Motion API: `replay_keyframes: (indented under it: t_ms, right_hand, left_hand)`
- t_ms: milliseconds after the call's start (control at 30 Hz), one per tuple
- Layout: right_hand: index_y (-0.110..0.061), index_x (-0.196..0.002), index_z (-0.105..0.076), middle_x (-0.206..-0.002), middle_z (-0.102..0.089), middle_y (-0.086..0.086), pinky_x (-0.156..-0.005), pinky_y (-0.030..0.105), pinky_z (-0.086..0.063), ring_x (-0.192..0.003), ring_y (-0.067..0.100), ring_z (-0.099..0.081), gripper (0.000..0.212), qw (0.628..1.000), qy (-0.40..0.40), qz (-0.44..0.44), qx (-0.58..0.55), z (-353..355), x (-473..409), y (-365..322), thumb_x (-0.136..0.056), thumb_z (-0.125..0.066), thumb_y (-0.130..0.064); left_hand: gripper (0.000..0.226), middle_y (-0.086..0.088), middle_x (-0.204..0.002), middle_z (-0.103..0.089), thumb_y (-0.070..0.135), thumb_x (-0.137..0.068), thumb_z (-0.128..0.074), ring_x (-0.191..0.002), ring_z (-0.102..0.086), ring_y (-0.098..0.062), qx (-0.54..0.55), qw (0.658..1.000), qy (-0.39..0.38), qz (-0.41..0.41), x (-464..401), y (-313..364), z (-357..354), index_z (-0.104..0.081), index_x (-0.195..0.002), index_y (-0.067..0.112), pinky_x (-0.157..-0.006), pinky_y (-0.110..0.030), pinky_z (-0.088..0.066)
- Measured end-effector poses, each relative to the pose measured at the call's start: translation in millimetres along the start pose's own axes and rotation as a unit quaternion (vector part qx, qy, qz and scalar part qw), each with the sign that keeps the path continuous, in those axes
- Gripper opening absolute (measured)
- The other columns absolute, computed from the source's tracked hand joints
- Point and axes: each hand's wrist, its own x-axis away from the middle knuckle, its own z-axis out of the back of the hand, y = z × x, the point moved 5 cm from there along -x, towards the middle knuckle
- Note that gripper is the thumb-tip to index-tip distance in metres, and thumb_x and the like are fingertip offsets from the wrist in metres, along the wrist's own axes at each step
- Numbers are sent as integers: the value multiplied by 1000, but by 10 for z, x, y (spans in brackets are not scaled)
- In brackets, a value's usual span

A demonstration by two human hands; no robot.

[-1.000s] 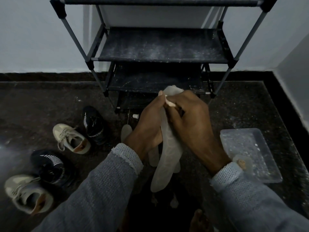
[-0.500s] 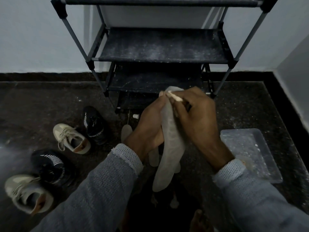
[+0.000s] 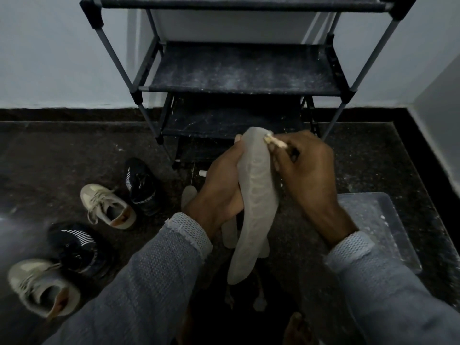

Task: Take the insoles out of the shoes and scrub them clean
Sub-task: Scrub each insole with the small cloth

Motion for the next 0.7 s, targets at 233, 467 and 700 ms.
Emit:
replay_keyframes:
  t_ms: [233,467,700]
  right_hand:
    - [-6,-98,-73,-90,-68,3,-81,13,-46,-85,6,-59,14,995,-44,57,-64,-175,132,-266,-88,-64,-4]
    - [-12,-98,-74,-88,-69,-1,-74,22,-50,-80,5,-59,12,1000,-3,-9,-14,33,26,6,-89,-66,-13]
    - [-8,-97,-74,-87,-68,0,-76,16,-48,-81,5,-59,13,992,-76,66,-80,-158,169,-324,-87,-65,-5]
  left_hand:
    - [54,-20,-125,-55,39,-100,-32,-102,-60,-22,17,1000,-7,-3,-38,-7,8,-45,-135,-1,-89,-31,-51]
    - [55,-14,-105,-65,44,-101,-29,-93,-62,-23,24,1000,7,11,-29,23,54,-60,-114,2,-82,-31,-55]
    - [58,-14,-104,-66,42,-102,-27,-89,-67,-22,42,999,13,16,-31,22,26,-46,-136,-1,-77,-29,-58]
